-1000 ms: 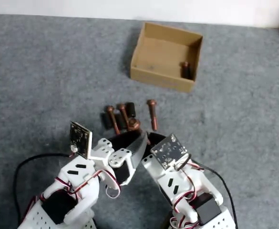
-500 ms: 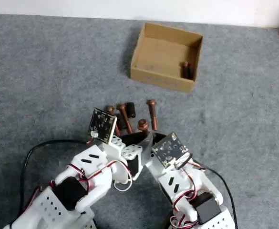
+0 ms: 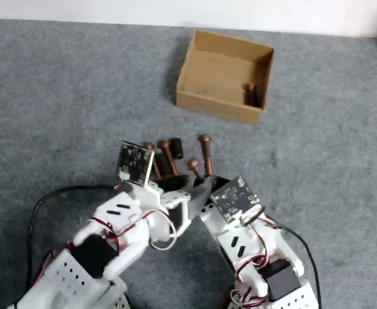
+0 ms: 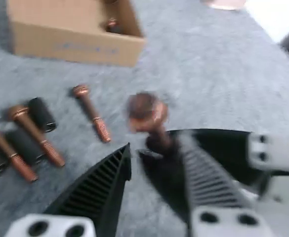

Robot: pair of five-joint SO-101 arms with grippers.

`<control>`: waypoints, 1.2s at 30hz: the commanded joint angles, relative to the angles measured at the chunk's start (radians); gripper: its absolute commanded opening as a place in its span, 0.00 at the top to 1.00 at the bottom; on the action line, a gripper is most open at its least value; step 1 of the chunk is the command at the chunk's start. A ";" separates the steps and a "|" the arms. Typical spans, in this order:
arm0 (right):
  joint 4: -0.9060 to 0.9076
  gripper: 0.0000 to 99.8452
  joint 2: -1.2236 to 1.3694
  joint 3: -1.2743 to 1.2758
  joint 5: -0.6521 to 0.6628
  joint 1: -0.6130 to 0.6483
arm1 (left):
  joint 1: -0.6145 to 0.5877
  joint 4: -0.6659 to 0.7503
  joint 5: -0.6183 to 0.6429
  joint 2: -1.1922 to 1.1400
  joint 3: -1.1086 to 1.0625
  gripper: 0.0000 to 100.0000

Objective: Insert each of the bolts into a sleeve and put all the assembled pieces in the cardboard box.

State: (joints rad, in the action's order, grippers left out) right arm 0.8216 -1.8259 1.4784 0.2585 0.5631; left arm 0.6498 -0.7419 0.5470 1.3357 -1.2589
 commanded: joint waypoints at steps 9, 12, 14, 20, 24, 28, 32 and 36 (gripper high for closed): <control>-0.025 1.00 -0.013 -0.036 0.005 -0.013 | -0.007 -0.037 -0.002 0.005 0.048 0.65; -0.027 1.00 -0.013 -0.019 0.008 -0.013 | -0.038 -0.037 0.002 0.005 0.048 0.65; -0.028 1.00 -0.013 -0.012 0.009 -0.013 | -0.065 -0.035 0.017 0.007 0.050 0.65; -0.028 1.00 -0.013 -0.010 0.009 -0.016 | -0.162 -0.040 0.092 0.007 0.102 0.65; -0.028 1.00 -0.013 -0.008 0.009 -0.015 | -0.168 -0.041 0.098 0.008 0.113 0.65; -0.028 1.00 -0.013 -0.008 0.009 -0.015 | -0.128 -0.041 0.098 0.008 0.113 0.65; -0.044 1.00 -0.013 0.021 0.009 -0.015 | -0.130 -0.041 0.097 0.008 0.113 0.65; -0.053 1.00 -0.013 0.024 0.009 -0.016 | -0.157 -0.041 0.094 0.019 0.114 0.65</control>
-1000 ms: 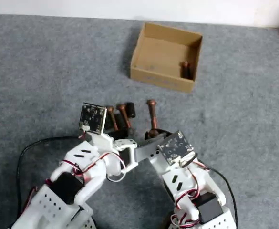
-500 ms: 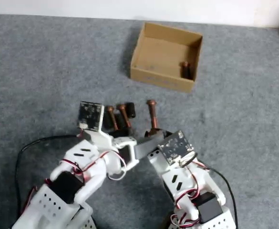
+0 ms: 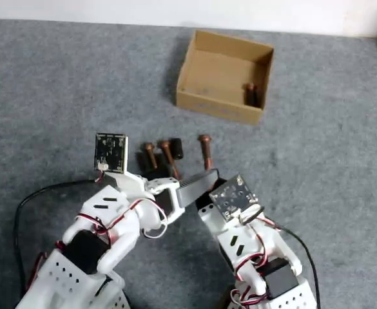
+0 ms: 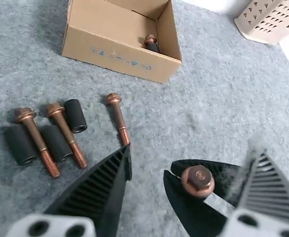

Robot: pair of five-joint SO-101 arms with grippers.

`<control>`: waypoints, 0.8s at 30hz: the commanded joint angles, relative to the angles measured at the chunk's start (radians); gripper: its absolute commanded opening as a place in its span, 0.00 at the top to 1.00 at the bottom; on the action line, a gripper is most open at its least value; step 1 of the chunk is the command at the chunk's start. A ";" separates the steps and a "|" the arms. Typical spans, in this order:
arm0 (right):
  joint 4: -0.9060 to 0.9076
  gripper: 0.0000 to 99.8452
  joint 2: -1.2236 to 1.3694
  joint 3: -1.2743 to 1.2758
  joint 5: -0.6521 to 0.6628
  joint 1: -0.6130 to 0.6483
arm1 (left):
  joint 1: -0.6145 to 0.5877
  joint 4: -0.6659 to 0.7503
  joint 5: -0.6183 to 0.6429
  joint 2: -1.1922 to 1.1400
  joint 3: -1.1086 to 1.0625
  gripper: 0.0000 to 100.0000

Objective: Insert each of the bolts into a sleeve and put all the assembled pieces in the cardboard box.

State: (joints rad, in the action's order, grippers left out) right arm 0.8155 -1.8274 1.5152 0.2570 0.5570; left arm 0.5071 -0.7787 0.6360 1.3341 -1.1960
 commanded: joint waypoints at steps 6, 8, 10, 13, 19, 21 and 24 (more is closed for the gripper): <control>-0.047 1.00 -0.012 -0.013 0.009 -0.010 | -0.176 0.000 0.008 0.165 0.016 0.65; -0.047 1.00 -0.012 -0.013 0.009 -0.010 | -0.211 0.018 0.003 0.197 -0.048 0.65; -0.047 1.00 -0.010 -0.013 0.009 -0.013 | -0.217 0.117 0.002 0.194 -0.111 0.65; -0.045 1.00 -0.008 -0.013 0.009 -0.067 | -0.226 0.290 -0.015 0.148 -0.196 0.65; -0.142 1.00 -0.004 -0.016 0.011 -0.177 | -0.239 0.408 -0.041 -0.056 -0.185 0.65; -0.162 1.00 0.002 -0.019 0.011 -0.177 | -0.259 0.410 -0.040 -0.130 -0.153 0.65; -0.173 1.00 0.088 -0.033 0.031 -0.182 | -0.285 0.410 -0.040 -0.223 -0.108 0.65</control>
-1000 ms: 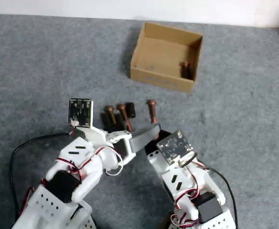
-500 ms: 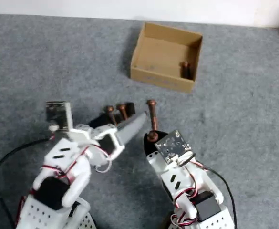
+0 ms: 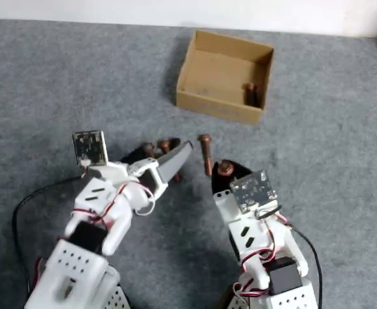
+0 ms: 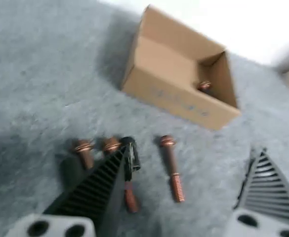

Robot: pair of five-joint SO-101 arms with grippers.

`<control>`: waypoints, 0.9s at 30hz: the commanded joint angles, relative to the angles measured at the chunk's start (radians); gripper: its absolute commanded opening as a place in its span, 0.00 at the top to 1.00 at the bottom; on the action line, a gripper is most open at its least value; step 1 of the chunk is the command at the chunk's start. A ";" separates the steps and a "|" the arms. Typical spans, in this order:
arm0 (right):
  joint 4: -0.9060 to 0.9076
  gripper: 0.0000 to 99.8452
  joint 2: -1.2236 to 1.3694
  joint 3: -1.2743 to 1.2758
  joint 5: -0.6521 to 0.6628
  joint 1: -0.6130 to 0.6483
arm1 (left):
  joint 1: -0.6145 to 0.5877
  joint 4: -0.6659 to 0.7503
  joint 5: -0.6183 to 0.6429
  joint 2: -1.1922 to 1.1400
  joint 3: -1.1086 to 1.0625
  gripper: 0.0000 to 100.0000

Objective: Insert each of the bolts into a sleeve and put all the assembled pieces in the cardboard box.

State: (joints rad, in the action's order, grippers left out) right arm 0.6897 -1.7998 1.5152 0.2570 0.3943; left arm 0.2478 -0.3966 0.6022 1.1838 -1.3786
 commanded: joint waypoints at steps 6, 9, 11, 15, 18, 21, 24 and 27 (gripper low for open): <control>-0.193 1.00 0.522 -0.344 0.060 -0.099 | -0.064 0.025 -0.008 -0.183 0.119 0.65; -0.205 1.00 0.837 -0.615 0.060 -0.148 | -0.064 0.025 -0.008 -0.197 0.124 0.65; -0.205 1.00 1.055 -0.809 0.061 -0.174 | -0.064 0.025 -0.008 -0.199 0.120 0.65; -0.202 1.00 1.458 -1.179 0.061 -0.223 | -0.065 0.025 -0.008 -0.199 0.119 0.65; -0.200 1.00 1.722 -1.432 0.061 -0.255 | -0.065 0.025 -0.008 -0.199 0.117 0.65; -0.200 1.00 1.966 -1.667 0.061 -0.268 | -0.065 0.025 -0.008 -0.199 0.117 0.65; -0.200 1.00 2.170 -1.868 0.061 -0.271 | -0.065 0.025 -0.008 -0.199 0.117 0.65; -0.170 1.00 2.341 -2.043 0.058 -0.271 | -0.065 0.025 -0.008 -0.199 0.117 0.65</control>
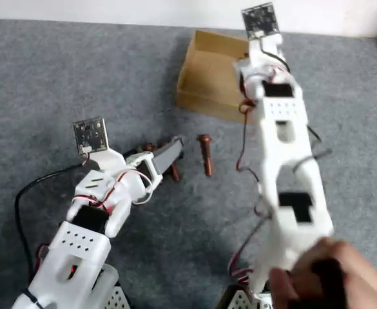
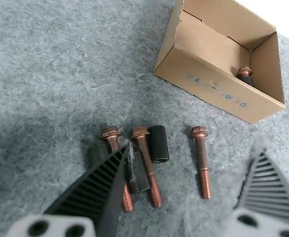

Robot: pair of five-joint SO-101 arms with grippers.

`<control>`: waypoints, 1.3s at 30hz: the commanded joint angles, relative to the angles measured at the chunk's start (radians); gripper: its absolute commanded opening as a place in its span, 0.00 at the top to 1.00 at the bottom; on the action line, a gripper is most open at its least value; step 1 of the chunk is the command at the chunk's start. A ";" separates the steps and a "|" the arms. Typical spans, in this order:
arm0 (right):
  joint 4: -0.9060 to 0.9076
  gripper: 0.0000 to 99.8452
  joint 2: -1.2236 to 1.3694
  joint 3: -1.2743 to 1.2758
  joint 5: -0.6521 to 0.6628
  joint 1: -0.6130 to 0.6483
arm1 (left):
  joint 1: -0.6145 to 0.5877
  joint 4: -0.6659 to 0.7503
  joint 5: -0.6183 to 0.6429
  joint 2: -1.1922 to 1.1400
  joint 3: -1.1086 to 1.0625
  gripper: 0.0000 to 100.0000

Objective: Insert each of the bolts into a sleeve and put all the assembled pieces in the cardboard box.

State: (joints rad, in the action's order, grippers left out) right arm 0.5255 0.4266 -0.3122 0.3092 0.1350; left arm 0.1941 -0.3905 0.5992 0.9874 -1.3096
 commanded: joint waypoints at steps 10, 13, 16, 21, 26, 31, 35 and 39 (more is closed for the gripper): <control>0.163 0.99 0.562 -0.763 0.003 -0.012 | -0.012 0.018 -0.005 -0.002 0.047 0.65; 0.229 0.99 0.650 -0.881 0.005 -0.010 | -0.012 0.018 -0.005 -0.002 0.047 0.65; 0.280 0.98 0.717 -0.992 0.006 -0.012 | -0.010 0.018 -0.005 -0.002 0.047 0.65; 0.427 0.83 0.773 -1.136 0.003 -0.008 | -0.008 0.018 -0.005 -0.002 0.047 0.65; 0.564 0.80 0.783 -1.242 0.003 -0.001 | -0.007 0.018 -0.005 -0.002 0.047 0.65; 0.705 0.80 0.783 -1.368 0.002 -0.001 | -0.008 0.018 -0.005 -0.002 0.047 0.65; 0.834 0.80 0.762 -1.474 0.002 -0.001 | -0.008 0.018 -0.005 -0.002 0.047 0.65; 0.946 0.80 0.690 -1.484 0.002 -0.007 | -0.008 0.018 -0.005 -0.002 0.047 0.65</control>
State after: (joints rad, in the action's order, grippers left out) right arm 1.3955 1.2213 -1.6517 0.3092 0.1350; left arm 0.1941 -0.3905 0.5992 0.9874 -1.3096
